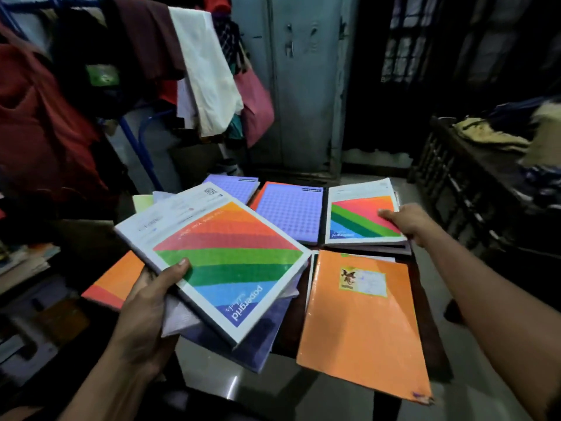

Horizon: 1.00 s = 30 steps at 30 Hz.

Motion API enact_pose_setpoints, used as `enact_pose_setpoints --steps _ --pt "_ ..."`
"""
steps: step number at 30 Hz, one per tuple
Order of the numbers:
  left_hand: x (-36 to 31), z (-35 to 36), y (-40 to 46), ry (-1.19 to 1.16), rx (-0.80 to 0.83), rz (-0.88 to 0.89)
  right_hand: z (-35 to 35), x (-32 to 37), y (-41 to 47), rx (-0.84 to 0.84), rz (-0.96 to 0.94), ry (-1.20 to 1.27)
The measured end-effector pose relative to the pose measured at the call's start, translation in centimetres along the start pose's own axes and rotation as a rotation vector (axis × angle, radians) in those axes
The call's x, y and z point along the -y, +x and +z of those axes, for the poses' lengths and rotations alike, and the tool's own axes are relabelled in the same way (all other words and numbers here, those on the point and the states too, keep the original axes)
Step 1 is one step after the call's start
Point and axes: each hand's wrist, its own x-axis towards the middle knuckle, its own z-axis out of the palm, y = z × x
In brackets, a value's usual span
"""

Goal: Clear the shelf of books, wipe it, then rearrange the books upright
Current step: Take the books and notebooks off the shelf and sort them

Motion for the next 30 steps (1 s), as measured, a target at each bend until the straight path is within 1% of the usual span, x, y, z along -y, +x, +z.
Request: enact_pose_setpoints --steps 3,7,9,10,11,12,13,15,16,17,19,20,21,24,25,27,30 --pt "0.0 -0.3 0.4 0.049 0.003 -0.020 -0.4 -1.3 1.1 -0.076 0.015 -0.259" --pt "0.0 -0.1 0.7 0.016 -0.004 -0.028 0.1 -2.2 0.6 -0.160 0.013 -0.555" --pt "0.3 0.6 0.8 0.000 0.008 -0.039 0.1 -2.3 -1.1 -0.200 -0.040 -0.638" --pt "0.4 0.9 0.8 -0.010 0.019 -0.049 0.2 -2.0 -2.1 -0.206 -0.120 -0.596" --pt "0.5 1.3 0.8 -0.016 0.033 -0.057 0.3 -1.5 -3.7 -0.169 -0.219 -0.498" --pt "0.7 1.7 0.8 -0.014 0.051 -0.067 0.6 -0.7 -5.6 -0.075 -0.300 -0.346" --pt "0.9 2.0 0.7 -0.002 0.071 -0.083 1.0 0.2 -8.1 0.075 -0.320 -0.173" --pt "1.3 2.7 0.3 0.035 0.122 -0.111 1.8 2.0 -13.4 0.440 -0.228 0.151" --pt "1.5 3.2 0.0 0.063 0.163 -0.132 2.1 2.4 -15.4 0.562 -0.197 0.227" --pt "1.8 3.6 -0.3 0.092 0.199 -0.159 2.3 2.6 -16.9 0.626 -0.204 0.225" --pt "2.0 4.2 -1.2 0.145 0.271 -0.221 2.7 2.3 -18.6 0.650 -0.258 0.134" --pt "1.9 4.3 -1.6 0.159 0.309 -0.246 2.8 1.8 -19.0 0.672 -0.255 0.113" --pt "2.0 4.3 -2.0 0.165 0.345 -0.265 2.9 1.3 -19.4 0.709 -0.207 0.125" --pt "2.2 3.7 -2.6 0.148 0.452 -0.302 3.0 -0.9 -19.7 0.854 -0.042 0.327" --pt "2.3 3.5 -2.7 0.151 0.466 -0.288 2.9 -1.4 -19.7 0.860 -0.010 0.404" --pt "2.5 3.0 -2.7 0.146 0.440 -0.254 2.4 -2.1 -19.5 0.800 0.027 0.525" --pt "2.3 2.4 -2.2 0.206 0.328 -0.222 1.8 -2.9 -19.4 0.670 0.091 0.669"
